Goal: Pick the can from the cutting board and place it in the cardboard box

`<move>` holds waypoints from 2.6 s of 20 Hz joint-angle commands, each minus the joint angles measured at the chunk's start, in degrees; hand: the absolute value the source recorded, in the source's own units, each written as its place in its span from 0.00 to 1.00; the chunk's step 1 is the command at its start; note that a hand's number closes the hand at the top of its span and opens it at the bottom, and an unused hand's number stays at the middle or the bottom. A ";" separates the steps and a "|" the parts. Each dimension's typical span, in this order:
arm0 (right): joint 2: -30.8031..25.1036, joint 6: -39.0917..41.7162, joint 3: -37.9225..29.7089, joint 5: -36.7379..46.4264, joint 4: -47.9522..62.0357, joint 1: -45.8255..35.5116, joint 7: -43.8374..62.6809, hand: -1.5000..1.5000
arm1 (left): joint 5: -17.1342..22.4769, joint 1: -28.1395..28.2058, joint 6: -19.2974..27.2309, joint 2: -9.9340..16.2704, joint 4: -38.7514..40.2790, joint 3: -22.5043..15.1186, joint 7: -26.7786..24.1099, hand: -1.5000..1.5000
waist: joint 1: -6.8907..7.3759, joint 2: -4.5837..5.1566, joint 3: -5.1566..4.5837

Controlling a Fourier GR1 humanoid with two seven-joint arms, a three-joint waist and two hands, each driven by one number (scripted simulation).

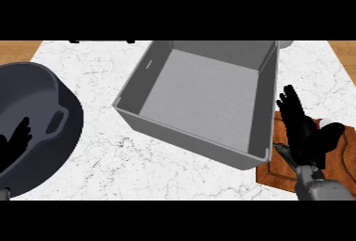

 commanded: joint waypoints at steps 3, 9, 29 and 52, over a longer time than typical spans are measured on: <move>-6.36 0.36 -11.81 -2.51 0.04 -9.15 -4.24 0.00 | -2.54 -1.93 0.92 -3.08 -4.34 -1.85 -3.82 0.50 | -0.42 0.68 -0.12; -13.74 -15.00 -20.64 10.17 10.08 -6.82 -2.46 1.00 | -4.20 -2.88 -0.59 -6.44 -10.19 -5.21 -4.97 0.50 | -1.51 1.10 -0.24; -37.69 20.93 -8.43 14.64 8.00 1.09 15.14 0.00 | -9.95 -1.67 -1.11 -11.52 -12.89 -5.52 -2.17 0.50 | -0.53 0.52 -0.42; -25.17 30.93 -5.43 23.75 4.42 -3.32 35.39 0.00 | -15.98 -0.79 -5.22 -17.02 -13.84 -2.03 -1.56 0.50 | -0.28 0.61 -0.12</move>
